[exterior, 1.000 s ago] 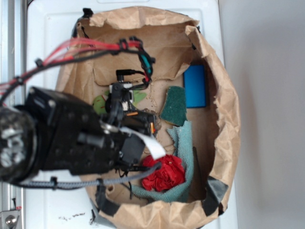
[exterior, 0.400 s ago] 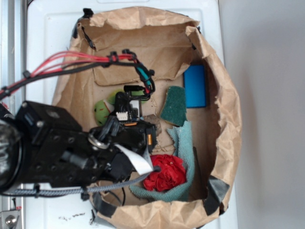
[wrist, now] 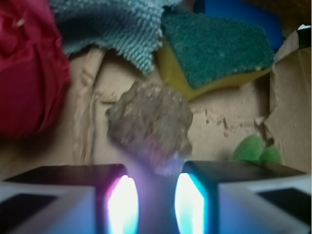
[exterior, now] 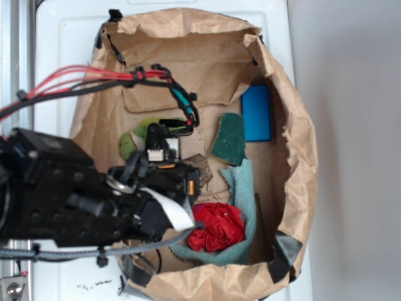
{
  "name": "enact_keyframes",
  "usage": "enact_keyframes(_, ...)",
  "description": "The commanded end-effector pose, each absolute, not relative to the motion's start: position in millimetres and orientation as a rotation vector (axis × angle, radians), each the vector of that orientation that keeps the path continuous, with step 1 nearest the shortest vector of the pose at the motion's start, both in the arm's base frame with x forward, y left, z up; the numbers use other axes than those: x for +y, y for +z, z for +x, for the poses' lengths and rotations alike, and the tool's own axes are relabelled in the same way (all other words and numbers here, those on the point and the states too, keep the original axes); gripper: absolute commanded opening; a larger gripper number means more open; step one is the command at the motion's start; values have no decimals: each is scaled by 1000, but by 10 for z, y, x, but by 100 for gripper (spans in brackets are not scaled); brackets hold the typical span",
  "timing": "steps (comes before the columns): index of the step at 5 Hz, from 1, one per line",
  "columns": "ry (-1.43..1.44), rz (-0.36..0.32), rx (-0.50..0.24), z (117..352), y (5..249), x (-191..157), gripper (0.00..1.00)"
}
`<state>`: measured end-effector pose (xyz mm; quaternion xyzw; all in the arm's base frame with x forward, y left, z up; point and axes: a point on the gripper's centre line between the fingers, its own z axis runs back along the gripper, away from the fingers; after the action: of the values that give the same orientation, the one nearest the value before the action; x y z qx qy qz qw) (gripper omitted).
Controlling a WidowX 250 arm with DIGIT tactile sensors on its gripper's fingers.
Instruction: Grab the green animal.
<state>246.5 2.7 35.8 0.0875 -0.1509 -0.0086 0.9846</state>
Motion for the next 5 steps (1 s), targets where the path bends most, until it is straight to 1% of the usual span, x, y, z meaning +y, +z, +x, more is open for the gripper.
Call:
enact_keyframes(1,49,117,-326,2563,843,189,100)
enact_keyframes(2,155,94,-283,2798,997,481,100)
enact_keyframes(3,200,110,-276,2939,979,604,100)
enact_keyframes(4,208,132,-274,3004,948,681,100)
enact_keyframes(5,204,168,-271,3009,879,702,100)
